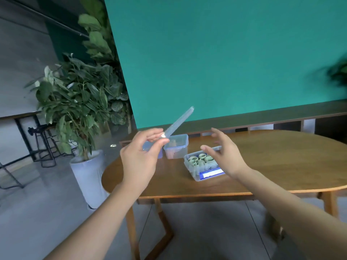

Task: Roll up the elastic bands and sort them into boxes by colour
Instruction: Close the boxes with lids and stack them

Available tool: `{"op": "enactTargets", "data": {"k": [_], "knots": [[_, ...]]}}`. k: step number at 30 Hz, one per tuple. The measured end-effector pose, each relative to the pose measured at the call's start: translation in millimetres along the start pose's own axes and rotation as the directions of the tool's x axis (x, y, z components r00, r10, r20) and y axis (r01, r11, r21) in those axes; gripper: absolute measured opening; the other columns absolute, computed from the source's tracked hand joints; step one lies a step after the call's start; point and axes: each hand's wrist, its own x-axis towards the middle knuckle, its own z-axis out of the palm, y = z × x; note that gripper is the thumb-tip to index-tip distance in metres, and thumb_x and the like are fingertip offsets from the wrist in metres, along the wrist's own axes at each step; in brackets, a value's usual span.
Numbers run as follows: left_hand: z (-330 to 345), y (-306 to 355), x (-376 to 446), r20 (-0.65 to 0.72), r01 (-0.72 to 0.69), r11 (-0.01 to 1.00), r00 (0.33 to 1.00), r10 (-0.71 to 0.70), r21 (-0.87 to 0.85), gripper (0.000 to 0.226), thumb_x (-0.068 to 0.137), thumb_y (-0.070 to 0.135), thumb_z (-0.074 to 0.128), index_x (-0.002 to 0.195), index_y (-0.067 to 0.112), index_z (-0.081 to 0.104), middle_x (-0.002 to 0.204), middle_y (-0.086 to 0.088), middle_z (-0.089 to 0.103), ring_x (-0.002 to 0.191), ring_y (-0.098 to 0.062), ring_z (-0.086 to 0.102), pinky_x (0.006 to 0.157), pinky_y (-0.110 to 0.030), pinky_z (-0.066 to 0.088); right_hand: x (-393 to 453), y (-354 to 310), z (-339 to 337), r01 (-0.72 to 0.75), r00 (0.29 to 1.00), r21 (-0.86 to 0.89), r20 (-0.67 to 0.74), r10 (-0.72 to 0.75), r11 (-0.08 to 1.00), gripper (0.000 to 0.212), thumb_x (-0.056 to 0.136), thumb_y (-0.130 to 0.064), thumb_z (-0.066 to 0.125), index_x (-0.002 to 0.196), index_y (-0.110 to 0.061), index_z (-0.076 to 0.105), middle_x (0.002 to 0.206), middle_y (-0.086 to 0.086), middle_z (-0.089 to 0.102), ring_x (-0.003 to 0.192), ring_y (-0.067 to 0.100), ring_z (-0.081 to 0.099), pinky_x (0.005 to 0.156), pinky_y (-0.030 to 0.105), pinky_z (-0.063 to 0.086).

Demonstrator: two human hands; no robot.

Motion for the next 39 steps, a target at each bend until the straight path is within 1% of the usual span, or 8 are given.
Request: {"op": "enactTargets", "data": {"k": [3, 7, 11, 16, 21, 29, 34, 39], "knots": [[13, 8, 9, 0.008, 0.002, 0.997, 1.000, -0.001, -0.074, 0.026, 0.080, 0.014, 0.083, 0.096, 0.032, 0.073, 0.095, 0.012, 0.076, 0.095, -0.010, 0.072, 0.095, -0.040, 0.054, 8, 4, -20, -0.043, 0.999, 0.031, -0.014, 0.043, 0.999, 0.081, 0.088, -0.047, 0.072, 0.155, -0.024, 0.033, 0.146, -0.005, 0.049, 0.133, 0.013, 0.047, 0.101, 0.029, 0.043], [43, 8, 13, 0.006, 0.038, 0.964, 0.999, -0.038, -0.264, 0.021, 0.078, 0.003, 0.082, 0.094, 0.013, 0.073, 0.092, 0.001, 0.078, 0.092, -0.016, 0.074, 0.089, -0.029, 0.056, 18, 21, -43, -0.115, 0.993, 0.116, -0.005, 0.116, 0.987, 0.086, 0.081, -0.056, 0.074, 0.153, -0.028, 0.036, 0.139, -0.014, 0.055, 0.133, 0.011, 0.049, 0.107, 0.035, 0.044], [77, -14, 19, 0.015, 0.131, 0.912, 0.991, -0.136, -0.389, 0.015, 0.082, 0.000, 0.078, 0.094, 0.006, 0.072, 0.091, -0.003, 0.078, 0.090, -0.018, 0.074, 0.083, -0.022, 0.055, 23, 47, -56, -0.153, 0.988, 0.228, 0.067, 0.141, 0.962, 0.053, 0.088, -0.048, 0.071, 0.135, -0.028, 0.058, 0.128, -0.013, 0.067, 0.119, 0.002, 0.061, 0.103, 0.035, 0.051], [122, -78, 30, -0.017, 0.303, 0.827, 0.936, -0.353, -0.474, 0.011, 0.087, 0.008, 0.075, 0.094, 0.016, 0.074, 0.097, -0.009, 0.077, 0.092, -0.023, 0.072, 0.090, -0.040, 0.055, 36, 85, -57, -0.218, 0.973, 0.284, -0.011, 0.230, 0.934, 0.022, 0.093, -0.033, 0.071, 0.107, -0.016, 0.075, 0.099, -0.002, 0.078, 0.093, 0.015, 0.074, 0.089, 0.041, 0.059], [160, -138, 29, -0.002, 0.413, 0.878, 0.905, -0.426, -0.243, 0.011, 0.092, 0.019, 0.072, 0.099, 0.027, 0.075, 0.096, 0.018, 0.076, 0.096, -0.003, 0.070, 0.092, -0.029, 0.055, 54, 115, -51, -0.261, 0.946, 0.231, -0.130, 0.296, 0.937, 0.026, 0.084, -0.037, 0.080, 0.100, -0.017, 0.075, 0.083, -0.001, 0.078, 0.069, 0.012, 0.072, 0.055, 0.021, 0.052], [183, -184, 20, 0.154, 0.423, 0.878, 0.874, -0.460, 0.222, 0.053, 0.091, 0.049, 0.066, 0.140, 0.031, 0.057, 0.116, 0.012, 0.065, 0.099, 0.001, 0.057, 0.078, 0.000, 0.037, 89, 148, -30, -0.326, 0.944, -0.226, -0.136, 0.302, 0.918, 0.036, 0.087, -0.058, 0.069, 0.094, -0.024, 0.078, 0.067, -0.015, 0.068, 0.060, -0.007, 0.061, 0.054, 0.006, 0.041], [186, -198, 19, 0.145, 0.457, 0.834, 0.844, -0.516, 0.311, 0.042, 0.093, 0.047, 0.063, 0.132, 0.030, 0.064, 0.115, 0.004, 0.072, 0.107, -0.014, 0.064, 0.097, -0.026, 0.046, 85, 158, -22, -0.288, 0.958, -0.329, -0.100, 0.270, 0.900, 0.042, 0.093, -0.053, 0.064, 0.068, -0.019, 0.069, 0.051, -0.006, 0.047, 0.053, 0.012, 0.037, 0.052, 0.018, 0.035], [182, -202, 18, 0.151, 0.469, 0.791, 0.816, -0.558, 0.393, 0.039, 0.095, 0.043, 0.063, 0.131, 0.028, 0.065, 0.126, 0.004, 0.069, 0.123, -0.020, 0.058, 0.097, -0.023, 0.037, 83, 164, -16, -0.328, 0.944, -0.296, -0.064, 0.324, 0.897, 0.026, 0.094, -0.044, 0.067, 0.089, -0.023, 0.081, 0.070, -0.017, 0.069, 0.061, -0.002, 0.060, 0.050, 0.009, 0.040]]}}
